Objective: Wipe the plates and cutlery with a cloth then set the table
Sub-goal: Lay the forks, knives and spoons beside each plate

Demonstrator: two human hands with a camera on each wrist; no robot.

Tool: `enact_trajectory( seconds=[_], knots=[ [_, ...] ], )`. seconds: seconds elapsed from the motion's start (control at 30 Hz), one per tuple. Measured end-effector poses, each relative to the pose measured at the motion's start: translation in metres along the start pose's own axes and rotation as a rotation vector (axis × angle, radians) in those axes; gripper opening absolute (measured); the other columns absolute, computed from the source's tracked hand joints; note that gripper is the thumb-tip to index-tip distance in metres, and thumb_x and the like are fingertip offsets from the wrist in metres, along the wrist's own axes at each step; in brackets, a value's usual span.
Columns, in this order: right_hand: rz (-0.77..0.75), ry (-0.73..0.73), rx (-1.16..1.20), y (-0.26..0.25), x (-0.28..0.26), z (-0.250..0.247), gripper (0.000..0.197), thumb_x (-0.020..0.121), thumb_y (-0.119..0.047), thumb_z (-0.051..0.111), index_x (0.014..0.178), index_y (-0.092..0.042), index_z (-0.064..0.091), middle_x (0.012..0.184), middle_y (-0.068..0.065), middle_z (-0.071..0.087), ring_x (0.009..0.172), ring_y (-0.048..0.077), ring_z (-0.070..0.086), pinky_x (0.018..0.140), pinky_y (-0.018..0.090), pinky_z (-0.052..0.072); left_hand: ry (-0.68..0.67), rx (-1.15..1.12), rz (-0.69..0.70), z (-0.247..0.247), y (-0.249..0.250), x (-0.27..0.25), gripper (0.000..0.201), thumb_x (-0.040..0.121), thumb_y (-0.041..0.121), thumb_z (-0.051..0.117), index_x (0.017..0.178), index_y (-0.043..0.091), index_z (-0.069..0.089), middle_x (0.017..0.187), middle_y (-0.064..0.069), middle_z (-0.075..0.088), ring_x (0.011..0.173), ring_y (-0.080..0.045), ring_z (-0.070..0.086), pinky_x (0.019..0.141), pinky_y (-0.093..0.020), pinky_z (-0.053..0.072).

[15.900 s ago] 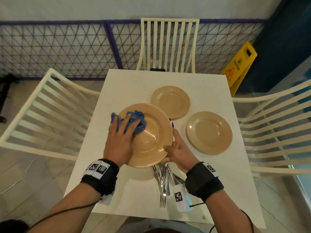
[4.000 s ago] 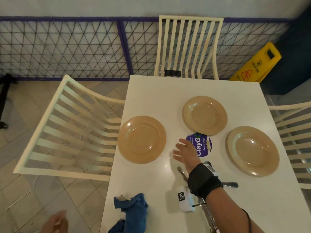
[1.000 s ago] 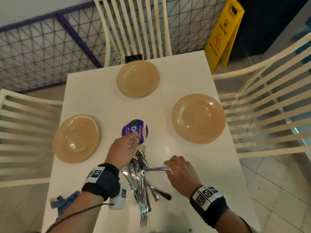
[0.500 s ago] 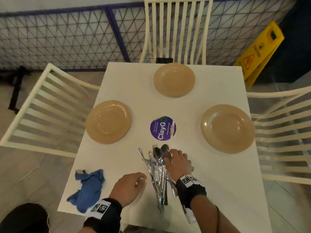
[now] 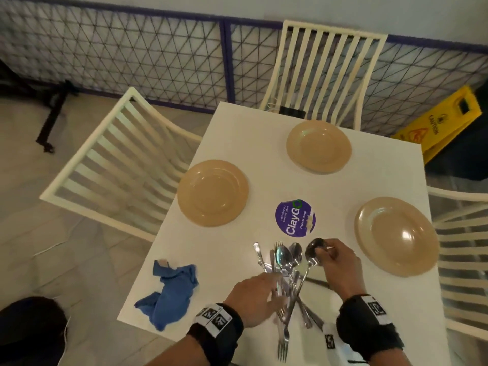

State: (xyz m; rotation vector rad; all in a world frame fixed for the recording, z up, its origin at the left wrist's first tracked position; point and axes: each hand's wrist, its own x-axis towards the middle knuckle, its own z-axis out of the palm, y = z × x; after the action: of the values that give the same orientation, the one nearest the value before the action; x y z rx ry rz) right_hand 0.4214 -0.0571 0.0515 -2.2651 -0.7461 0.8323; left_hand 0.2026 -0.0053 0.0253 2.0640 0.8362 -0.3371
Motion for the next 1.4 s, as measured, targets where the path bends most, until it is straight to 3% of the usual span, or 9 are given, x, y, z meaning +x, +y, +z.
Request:
enact_trajectory(
  seconds=[0.13, 0.27, 0.43, 0.57, 0.73, 0.83, 1.03, 1.27, 1.4],
  knots=[
    [0.095, 0.014, 0.314, -0.03, -0.003, 0.009, 0.014, 0.093, -0.013, 0.066, 0.102, -0.023, 0.068, 0.088, 0.009, 0.072, 0.082, 0.024, 0.071, 0.077, 0.039, 0.058, 0.223, -0.107, 0.054, -0.035, -0.021, -0.01, 0.036, 0.101, 0.054, 0.042, 0.133, 0.042, 0.054, 0.111, 0.019, 0.067, 0.092, -0.002, 0.06, 0.084, -0.026, 0.048],
    [0.209, -0.01, 0.634, -0.068, 0.005, 0.035, 0.02, 0.09, 0.003, 0.062, 0.104, -0.011, 0.067, 0.096, 0.019, 0.073, 0.085, 0.033, 0.071, 0.076, 0.039, 0.058, 0.382, -0.216, 0.049, -0.098, -0.055, -0.017, 0.027, 0.096, 0.054, 0.053, 0.114, 0.042, 0.067, 0.104, 0.024, 0.069, 0.091, 0.001, 0.062, 0.082, -0.019, 0.048],
    [0.278, -0.03, 0.771, -0.129, 0.046, 0.071, 0.019, 0.091, 0.008, 0.056, 0.106, -0.003, 0.062, 0.092, 0.025, 0.073, 0.076, 0.035, 0.07, 0.072, 0.037, 0.057, 0.54, -0.224, 0.012, -0.194, -0.094, 0.013, 0.017, 0.097, 0.031, 0.065, 0.112, 0.033, 0.073, 0.104, 0.018, 0.068, 0.089, 0.001, 0.061, 0.078, -0.011, 0.042],
    [0.294, -0.094, 0.742, -0.167, 0.1, 0.098, 0.017, 0.095, 0.001, 0.055, 0.11, 0.0, 0.062, 0.093, 0.022, 0.074, 0.074, 0.033, 0.071, 0.064, 0.033, 0.059, 0.651, -0.317, -0.097, -0.263, -0.122, 0.064, 0.011, 0.091, 0.028, 0.074, 0.102, 0.027, 0.073, 0.094, 0.013, 0.068, 0.086, -0.004, 0.063, 0.078, -0.02, 0.049],
    [0.3, -0.089, 0.601, -0.192, 0.177, 0.129, 0.015, 0.087, -0.004, 0.069, 0.103, -0.005, 0.067, 0.09, 0.023, 0.074, 0.063, 0.03, 0.069, 0.055, 0.029, 0.056, 0.626, -0.431, -0.2, -0.312, -0.166, 0.135, 0.011, 0.088, 0.02, 0.075, 0.098, 0.024, 0.073, 0.094, -0.004, 0.072, 0.089, -0.026, 0.071, 0.09, -0.043, 0.058],
    [0.309, -0.102, 0.513, -0.195, 0.215, 0.147, 0.011, 0.083, -0.006, 0.074, 0.092, -0.012, 0.069, 0.085, 0.018, 0.074, 0.059, 0.028, 0.068, 0.063, 0.032, 0.056, 0.589, -0.392, -0.249, -0.324, -0.188, 0.167, 0.009, 0.088, 0.018, 0.073, 0.091, 0.026, 0.07, 0.095, -0.009, 0.074, 0.091, -0.031, 0.071, 0.091, -0.043, 0.057],
    [0.376, -0.066, 0.347, -0.194, 0.266, 0.183, 0.021, 0.085, 0.002, 0.069, 0.075, -0.016, 0.065, 0.081, 0.018, 0.072, 0.056, 0.027, 0.068, 0.063, 0.036, 0.06, 0.496, -0.2, -0.334, -0.332, -0.221, 0.204, 0.006, 0.089, 0.027, 0.069, 0.094, 0.027, 0.072, 0.1, -0.002, 0.072, 0.097, -0.024, 0.067, 0.094, -0.038, 0.054],
    [0.432, -0.097, 0.308, -0.177, 0.286, 0.202, 0.02, 0.084, 0.004, 0.07, 0.078, -0.014, 0.065, 0.083, 0.019, 0.073, 0.059, 0.028, 0.069, 0.06, 0.033, 0.058, 0.458, 0.038, -0.253, -0.324, -0.242, 0.224, 0.014, 0.096, 0.028, 0.062, 0.105, 0.022, 0.072, 0.099, 0.001, 0.058, 0.097, -0.022, 0.058, 0.086, -0.031, 0.045],
    [0.433, -0.136, 0.333, -0.171, 0.287, 0.204, 0.02, 0.084, 0.005, 0.068, 0.077, -0.013, 0.062, 0.085, 0.021, 0.072, 0.06, 0.029, 0.067, 0.067, 0.038, 0.06, 0.492, 0.103, -0.229, -0.317, -0.246, 0.229, 0.015, 0.098, 0.027, 0.06, 0.108, 0.021, 0.07, 0.099, 0.003, 0.047, 0.092, -0.021, 0.055, 0.081, -0.028, 0.039]
  ],
)
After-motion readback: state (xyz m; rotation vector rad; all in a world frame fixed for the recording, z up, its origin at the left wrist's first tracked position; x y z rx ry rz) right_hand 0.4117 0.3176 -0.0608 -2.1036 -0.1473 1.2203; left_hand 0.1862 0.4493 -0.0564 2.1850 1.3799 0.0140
